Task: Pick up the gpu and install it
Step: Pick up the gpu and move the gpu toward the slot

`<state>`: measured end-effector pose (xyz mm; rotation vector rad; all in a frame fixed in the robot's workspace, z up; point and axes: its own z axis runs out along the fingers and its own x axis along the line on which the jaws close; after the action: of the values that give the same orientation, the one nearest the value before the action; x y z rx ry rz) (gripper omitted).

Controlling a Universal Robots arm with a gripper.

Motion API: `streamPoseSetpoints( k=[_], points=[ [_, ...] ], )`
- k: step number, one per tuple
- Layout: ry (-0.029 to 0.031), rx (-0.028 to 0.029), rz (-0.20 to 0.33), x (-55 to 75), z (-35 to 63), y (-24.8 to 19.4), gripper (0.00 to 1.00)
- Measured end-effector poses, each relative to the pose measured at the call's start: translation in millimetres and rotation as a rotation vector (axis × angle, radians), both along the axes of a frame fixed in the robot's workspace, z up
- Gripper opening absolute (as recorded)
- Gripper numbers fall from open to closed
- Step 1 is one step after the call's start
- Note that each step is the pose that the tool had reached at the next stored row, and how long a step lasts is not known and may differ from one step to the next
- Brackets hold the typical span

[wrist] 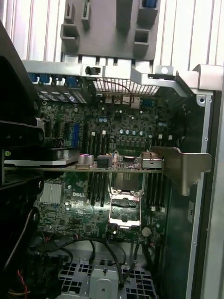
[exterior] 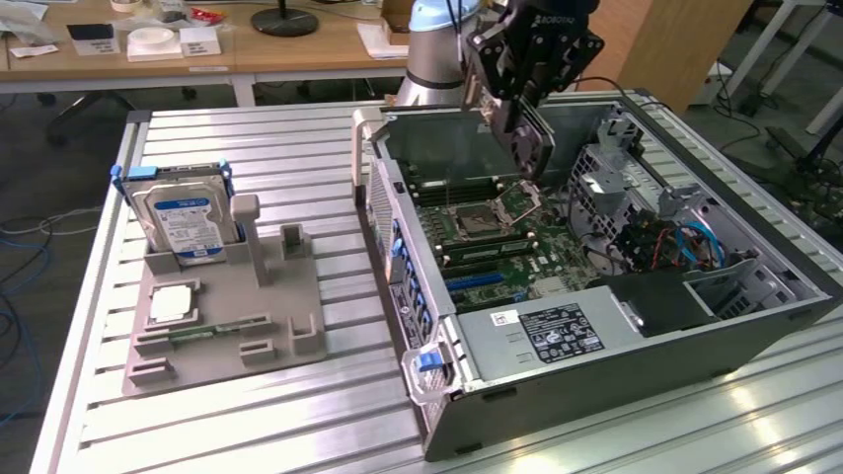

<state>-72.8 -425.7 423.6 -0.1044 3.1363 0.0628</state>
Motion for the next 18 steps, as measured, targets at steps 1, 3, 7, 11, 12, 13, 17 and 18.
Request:
streamPoseSetpoints(
  k=[1,3,7,11,12,13,17,18],
  points=[
    [-0.0016,0.0002,-0.002,1.4,-0.9,0.0,0.27],
    [-0.0033,0.0,-0.006,4.2,-2.2,0.0,0.27],
    [-0.0047,0.0,-0.015,10.5,-4.3,0.1,0.27],
    [-0.0062,0.0001,-0.024,16.9,-5.9,0.4,0.27],
    [-0.0065,0.0001,-0.026,18.6,-6.4,0.5,0.27],
    [-0.0066,0.0,-0.028,20.7,-6.9,0.5,0.27],
    [-0.0072,0.0001,-0.032,30.7,-9.2,0.9,0.27],
    [-0.0073,0.0002,-0.033,33.2,-9.9,0.9,0.27]
  ],
)
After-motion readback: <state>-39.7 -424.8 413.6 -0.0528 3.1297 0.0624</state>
